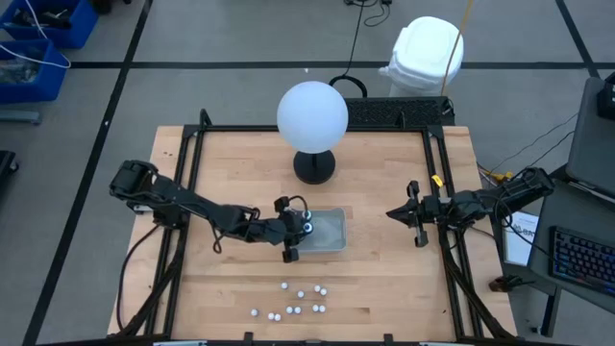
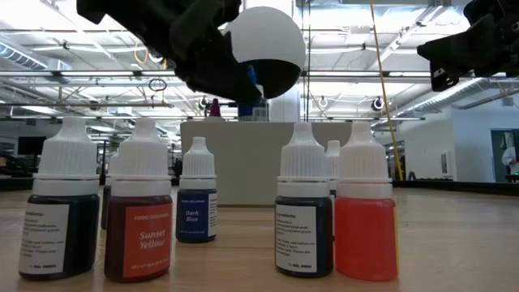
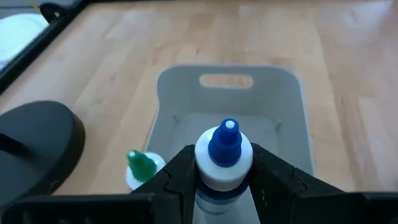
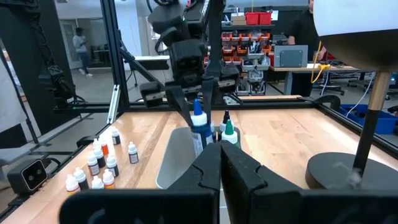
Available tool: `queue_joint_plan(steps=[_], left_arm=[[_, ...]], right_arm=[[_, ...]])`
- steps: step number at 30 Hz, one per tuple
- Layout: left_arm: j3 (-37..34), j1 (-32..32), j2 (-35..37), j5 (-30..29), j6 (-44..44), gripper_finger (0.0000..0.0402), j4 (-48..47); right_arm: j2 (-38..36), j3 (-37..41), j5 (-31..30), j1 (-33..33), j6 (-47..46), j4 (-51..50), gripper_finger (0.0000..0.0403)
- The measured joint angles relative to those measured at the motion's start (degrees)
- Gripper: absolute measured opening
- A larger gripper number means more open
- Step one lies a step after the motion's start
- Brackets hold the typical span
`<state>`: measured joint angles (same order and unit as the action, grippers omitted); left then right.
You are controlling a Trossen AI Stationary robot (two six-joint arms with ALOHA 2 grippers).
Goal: Pick & Place food coloring
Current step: Put the large blue food coloring bottle into the gray bin
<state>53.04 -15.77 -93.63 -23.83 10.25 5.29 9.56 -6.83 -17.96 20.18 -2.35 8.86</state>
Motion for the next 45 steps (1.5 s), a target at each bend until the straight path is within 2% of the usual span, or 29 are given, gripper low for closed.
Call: queue_joint_plan(steps=[9, 20, 27, 33, 38, 42, 45], left_arm=[[0.01, 0.40, -3.35, 1.89, -0.05, 0.0121, 1.82], [0.00, 0.42, -3.65, 3.09, -0.10, 0.0124, 1.68], [0.00, 0.31, -3.65, 5.33, -0.53, 0.0224, 1.95], [0.00, -0.53, -3.26, 5.93, -2.16, 0.0264, 5.60], [1.01, -2.60, 0.62, 6.14, -10.74, 0.0262, 8.29], [1.79, -4.26, 5.83, 4.46, -16.57, 0.0252, 7.28], [1.82, -5.79, 11.93, 4.17, -18.37, 0.0246, 2.83]], right_arm=[[0.14, 0.00, -0.08, 0.00, -0.01, -0.07, 0.0000], [0.48, 0.00, -0.20, 0.01, -0.01, 0.13, 0.0000], [0.48, 0.00, -0.20, 0.00, -0.02, 0.34, 0.0000], [0.48, 0.00, -0.20, 0.02, -0.57, 0.35, 0.0000], [0.48, 0.00, -0.14, 0.01, -1.97, 0.31, 0.0000], [0.49, 0.00, 0.00, 0.02, -1.71, -0.33, 0.0000], [0.72, 0.00, -0.05, 0.02, -1.09, -0.46, 0.0000]])
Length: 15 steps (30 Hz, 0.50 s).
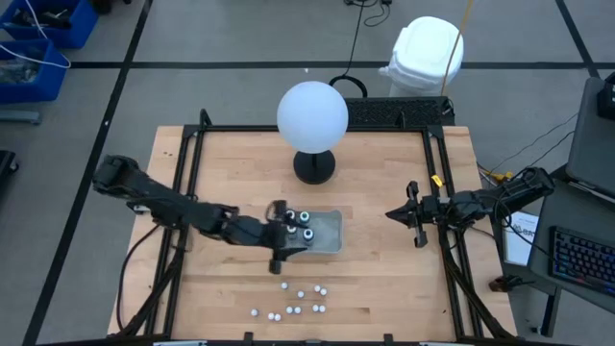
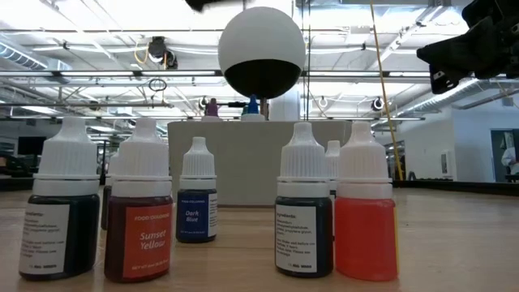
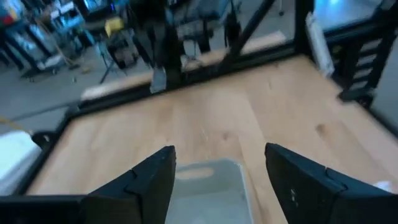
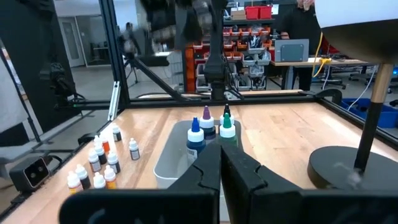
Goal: Pick & Place food coloring
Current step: Put the large blue food coloring bottle into the gray bin
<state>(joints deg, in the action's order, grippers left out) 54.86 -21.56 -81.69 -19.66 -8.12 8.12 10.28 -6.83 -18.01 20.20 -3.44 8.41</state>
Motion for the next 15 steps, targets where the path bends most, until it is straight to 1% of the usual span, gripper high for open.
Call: queue_joint_plan(steps=[2, 5, 6, 8, 10, 12, 15], left_arm=[[0.13, -1.31, 4.24, 0.02, 1.57, 0.0241, -5.80], [0.08, -4.40, 10.10, -0.71, 5.91, 0.0228, -20.73], [0.01, -5.54, 11.60, -2.17, 8.61, 0.0222, -25.29], [-1.64, -8.31, 14.49, -6.93, 14.37, 0.0206, -31.52], [-4.79, -10.90, 16.46, -12.44, 18.57, 0.0185, -32.75], [-9.36, -12.97, 18.01, -16.55, 21.19, 0.0158, -30.59], [-16.99, -14.50, 19.09, -21.07, 24.88, 0.0113, -24.40]], right_arm=[[0.10, 0.00, 0.02, -0.01, 0.93, -0.07, 0.0000], [0.28, 0.00, -0.02, 0.00, 2.60, -0.18, 0.0000], [0.39, 0.00, -0.08, -0.02, 2.76, -0.10, 0.0000], [0.58, 0.00, -0.10, -0.02, 2.96, -0.09, 0.0000], [0.59, 0.00, -0.18, 0.00, 3.02, 0.02, 0.0000], [0.72, 0.00, -0.70, 0.00, 3.06, 0.54, 0.0000], [1.55, 0.00, -6.49, 0.01, 2.71, 0.71, 0.0000]])
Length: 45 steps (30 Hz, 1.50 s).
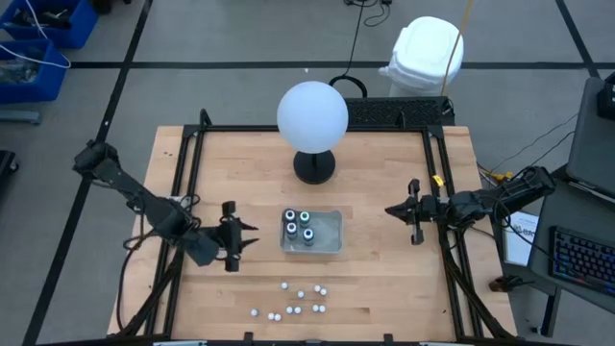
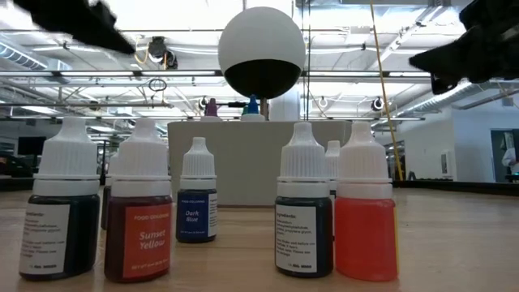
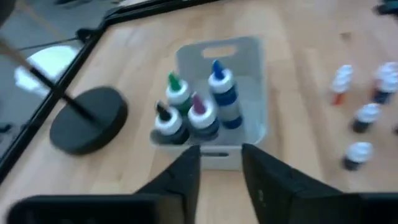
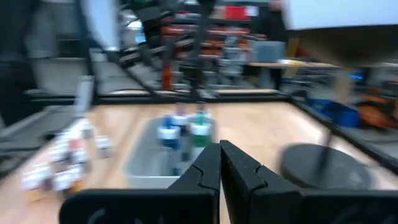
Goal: Pick & Place food coloring
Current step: Put the large blue food coloring bottle into the gray bin
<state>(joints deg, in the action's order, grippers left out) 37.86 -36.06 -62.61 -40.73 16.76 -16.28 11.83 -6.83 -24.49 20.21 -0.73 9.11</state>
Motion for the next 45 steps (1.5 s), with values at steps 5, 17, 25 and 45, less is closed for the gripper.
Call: queue_joint_plan(steps=[5, 17, 25, 45], left_arm=[[-9.86, 0.76, 0.06, -5.00, 3.92, 0.0035, 8.40], [-16.91, 7.98, 0.09, -3.06, -1.61, 0.0004, 21.10], [-16.95, 12.57, 0.06, 0.53, -3.59, 0.0019, 22.52], [-16.96, 16.45, 0.06, 12.80, -3.00, 0.0036, 23.58]], right_arm=[[3.11, 0.00, -8.63, -0.04, 0.32, 6.72, 0.0000], [22.09, -0.02, -5.16, -0.08, -2.68, 24.89, 0.0000], [45.33, -10.00, -2.47, -1.61, -2.69, 33.25, 0.0006], [81.97, -36.05, 3.48, -2.14, -4.78, 31.45, 0.0195]])
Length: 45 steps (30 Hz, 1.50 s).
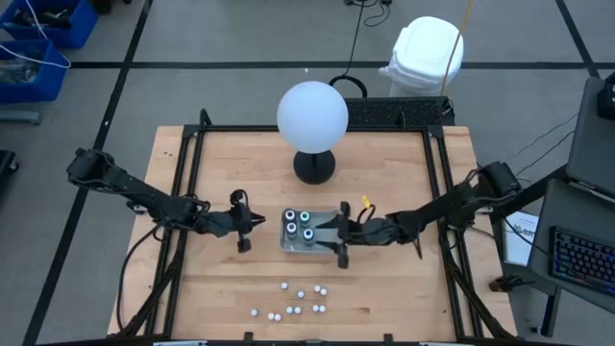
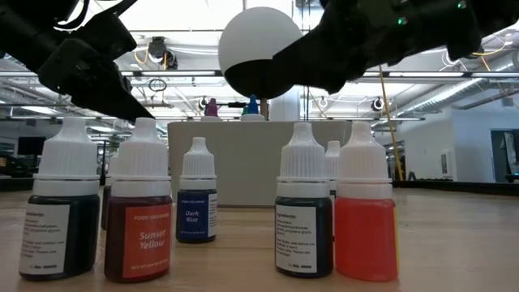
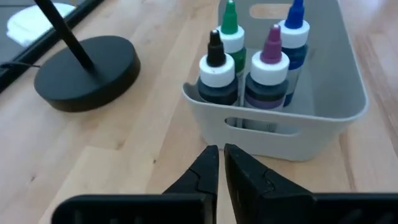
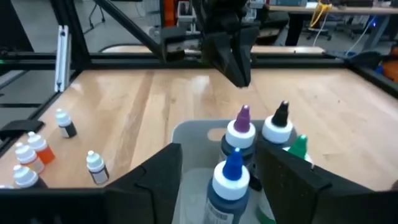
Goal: Pick & Place food coloring
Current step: Put the large blue food coloring bottle into the gray bin
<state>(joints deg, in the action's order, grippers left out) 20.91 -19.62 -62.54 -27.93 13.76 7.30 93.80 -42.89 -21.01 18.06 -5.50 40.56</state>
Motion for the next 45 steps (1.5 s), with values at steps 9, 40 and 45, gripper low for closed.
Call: queue_joint_plan(steps=[9, 40, 45], left_arm=[[0.00, 0.00, 0.00, 0.08, 0.10, 0.0032, 0.34], [0.00, 0.00, 0.00, 0.68, 0.20, 0.0035, 0.25], [0.02, 0.00, 0.00, 0.67, 0.04, 0.0035, 0.34]], right_arm=[[6.27, -2.69, -3.46, 0.03, -1.18, -0.03, 0.0196], [8.56, -3.51, -5.70, -0.83, -2.79, -0.84, 0.0192], [10.23, -3.46, -2.82, -0.98, -2.64, 1.78, 0.0197]])
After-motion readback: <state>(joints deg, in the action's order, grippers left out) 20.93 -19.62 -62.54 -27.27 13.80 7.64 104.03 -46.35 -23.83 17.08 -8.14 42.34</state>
